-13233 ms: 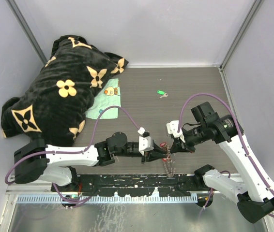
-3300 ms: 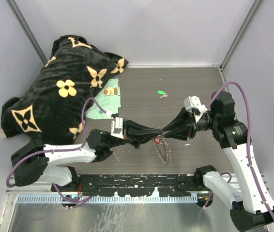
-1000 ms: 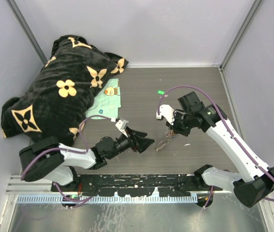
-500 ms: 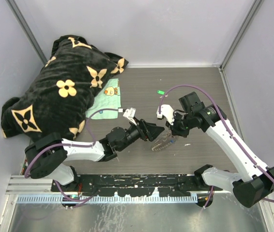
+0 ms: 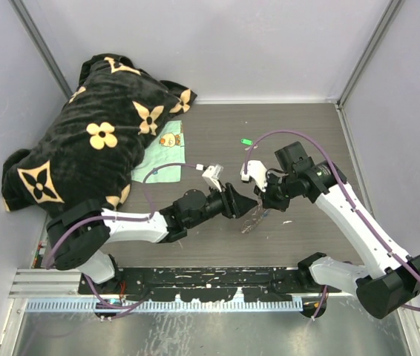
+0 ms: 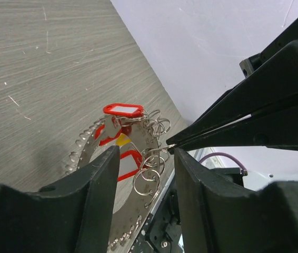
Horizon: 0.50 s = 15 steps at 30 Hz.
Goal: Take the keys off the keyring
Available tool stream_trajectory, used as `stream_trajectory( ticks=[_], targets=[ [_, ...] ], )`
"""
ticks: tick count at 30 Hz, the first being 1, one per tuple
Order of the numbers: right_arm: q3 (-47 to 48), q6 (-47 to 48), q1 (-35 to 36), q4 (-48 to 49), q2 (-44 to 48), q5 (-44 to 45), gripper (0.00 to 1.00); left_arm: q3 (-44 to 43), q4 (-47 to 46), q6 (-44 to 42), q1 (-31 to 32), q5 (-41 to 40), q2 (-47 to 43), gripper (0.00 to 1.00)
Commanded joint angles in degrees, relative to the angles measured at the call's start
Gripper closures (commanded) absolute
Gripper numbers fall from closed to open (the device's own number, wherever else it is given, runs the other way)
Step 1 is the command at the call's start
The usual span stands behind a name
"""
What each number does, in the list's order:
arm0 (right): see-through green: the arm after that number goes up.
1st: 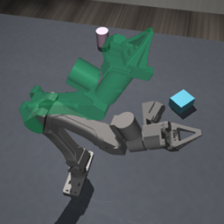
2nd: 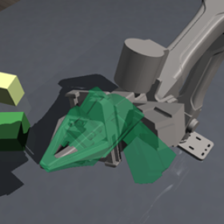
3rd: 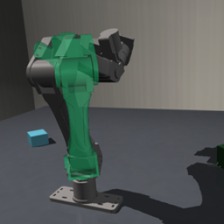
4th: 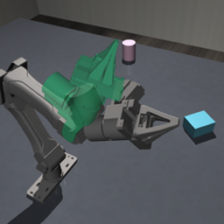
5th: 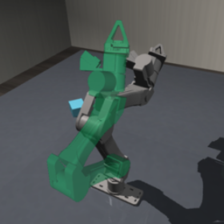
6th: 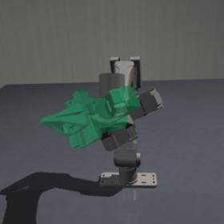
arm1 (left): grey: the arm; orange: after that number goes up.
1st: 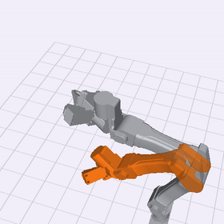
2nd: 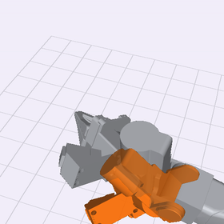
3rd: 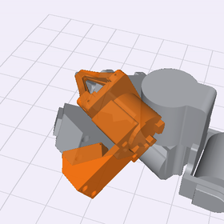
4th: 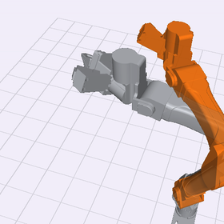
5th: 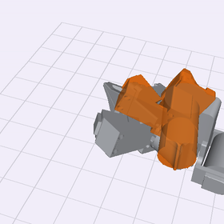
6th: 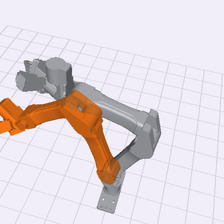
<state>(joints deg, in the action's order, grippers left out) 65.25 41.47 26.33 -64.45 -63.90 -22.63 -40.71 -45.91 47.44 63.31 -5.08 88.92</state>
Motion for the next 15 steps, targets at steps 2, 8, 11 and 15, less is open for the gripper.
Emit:
stream_trajectory(
  ticks=[2, 8, 11, 15],
  targets=[
    [0.2, -1.0, -0.8, 3.1, 1.7, -2.4, 0.99, -3.1, -1.4, 2.1, 0.0, 4.3, 2.2, 0.55],
    [-0.1, -1.2, -1.2, 3.6, 1.5, -2.7, 0.99, -3.6, -1.7, 3.4, 0.0, 5.7, 3.4, 0.63],
    [-0.1, -1.3, -1.3, 3.7, 1.6, -2.4, 0.99, -3.5, -1.3, 3.5, 0.0, 5.9, 3.0, 0.76],
    [-0.7, -1.7, -1.4, 4.3, 1.7, -1.4, 0.99, -2.7, -1.9, 3.3, -0.1, 6.2, 2.1, 0.86]
  ],
)
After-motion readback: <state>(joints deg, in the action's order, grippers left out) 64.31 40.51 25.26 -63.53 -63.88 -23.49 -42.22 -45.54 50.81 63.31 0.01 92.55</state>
